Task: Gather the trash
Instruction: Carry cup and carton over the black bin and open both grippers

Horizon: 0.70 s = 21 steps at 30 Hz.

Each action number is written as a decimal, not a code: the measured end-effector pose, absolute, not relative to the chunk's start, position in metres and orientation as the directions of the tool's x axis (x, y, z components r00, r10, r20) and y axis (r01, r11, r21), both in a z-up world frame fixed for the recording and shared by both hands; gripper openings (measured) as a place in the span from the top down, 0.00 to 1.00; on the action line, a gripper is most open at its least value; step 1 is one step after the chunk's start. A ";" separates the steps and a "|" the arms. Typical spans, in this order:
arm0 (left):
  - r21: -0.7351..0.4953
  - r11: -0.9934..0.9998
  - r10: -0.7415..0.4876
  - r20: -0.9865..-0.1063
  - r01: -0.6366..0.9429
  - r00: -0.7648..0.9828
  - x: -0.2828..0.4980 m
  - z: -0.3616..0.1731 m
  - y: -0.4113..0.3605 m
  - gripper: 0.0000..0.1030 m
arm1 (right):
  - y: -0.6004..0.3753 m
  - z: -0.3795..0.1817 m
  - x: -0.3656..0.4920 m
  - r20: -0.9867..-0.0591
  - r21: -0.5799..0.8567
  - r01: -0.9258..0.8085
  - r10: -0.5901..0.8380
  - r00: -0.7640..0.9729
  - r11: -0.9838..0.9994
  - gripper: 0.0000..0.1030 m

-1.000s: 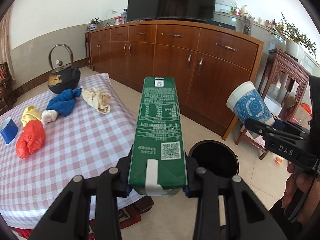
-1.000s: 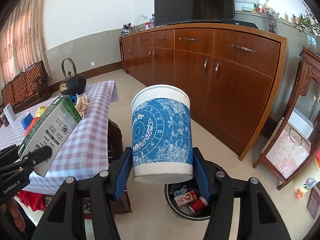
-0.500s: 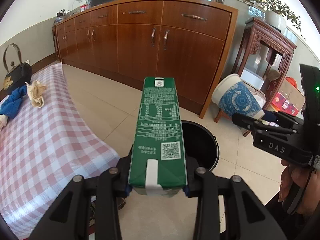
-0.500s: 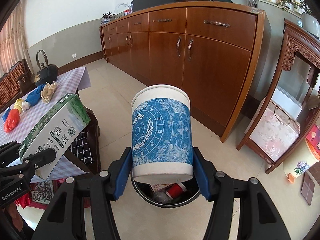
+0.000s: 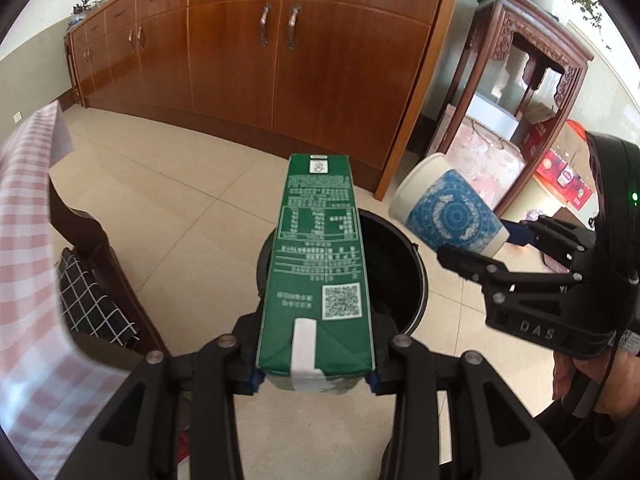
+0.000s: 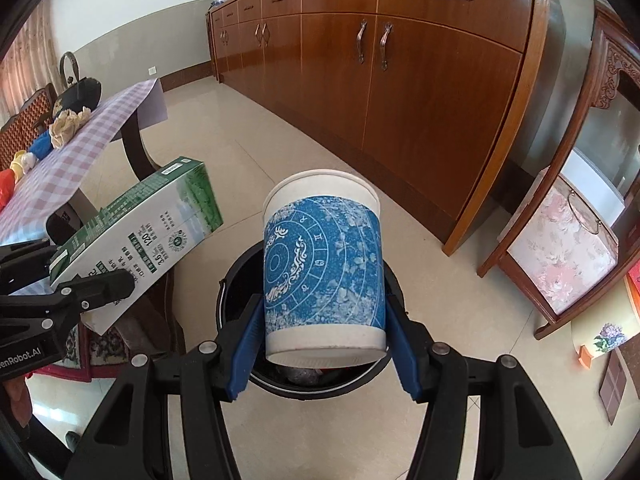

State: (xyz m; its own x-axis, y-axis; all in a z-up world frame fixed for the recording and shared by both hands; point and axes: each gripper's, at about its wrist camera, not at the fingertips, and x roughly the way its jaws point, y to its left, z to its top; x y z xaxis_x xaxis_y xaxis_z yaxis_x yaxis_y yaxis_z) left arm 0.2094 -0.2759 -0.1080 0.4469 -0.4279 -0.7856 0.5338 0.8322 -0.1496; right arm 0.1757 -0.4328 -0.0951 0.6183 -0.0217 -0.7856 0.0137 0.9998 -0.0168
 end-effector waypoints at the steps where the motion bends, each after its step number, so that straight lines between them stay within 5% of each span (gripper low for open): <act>1: -0.157 0.829 -0.429 -0.794 0.537 0.431 0.213 -0.113 -0.281 0.63 | -0.433 -0.101 0.180 -0.797 -0.020 0.002 -0.017 0.604 1.000 0.41; 8: -0.188 0.806 -0.435 -0.832 0.562 0.345 0.237 -0.147 -0.312 0.62 | -0.448 -0.150 0.215 -0.873 0.000 -0.059 0.029 0.487 0.998 0.41; 9: -0.181 0.820 -0.416 -0.840 0.543 0.348 0.241 -0.151 -0.313 0.50 | -0.448 -0.157 0.221 -0.886 0.011 -0.077 0.046 0.462 0.997 0.41; 10: -0.155 0.844 -0.378 -0.851 0.514 0.364 0.244 -0.154 -0.311 0.23 | -0.447 -0.164 0.226 -0.894 0.011 -0.090 0.050 0.445 0.996 0.40; 12: -0.141 0.872 -0.357 -0.838 0.469 0.413 0.244 -0.152 -0.301 0.03 | -0.449 -0.177 0.233 -0.902 -0.026 -0.081 0.012 0.431 0.996 0.19; 13: -0.134 0.880 -0.350 -0.830 0.455 0.433 0.242 -0.148 -0.295 0.02 | -0.452 -0.183 0.233 -0.911 -0.029 -0.063 -0.001 0.413 0.998 0.00; 21: -0.119 0.892 -0.338 -0.814 0.435 0.472 0.217 -0.127 -0.271 0.02 | -0.466 -0.169 0.217 -0.892 -0.057 0.027 -0.062 0.448 0.998 0.00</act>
State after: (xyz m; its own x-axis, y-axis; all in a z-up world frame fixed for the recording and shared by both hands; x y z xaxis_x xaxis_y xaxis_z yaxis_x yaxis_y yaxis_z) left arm 0.2169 -0.2706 -0.1268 0.4717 -0.3382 -0.8143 0.4353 0.8925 -0.1186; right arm 0.2168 -0.4660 -0.1695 0.4479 -0.0625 -0.8919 0.0265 0.9980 -0.0566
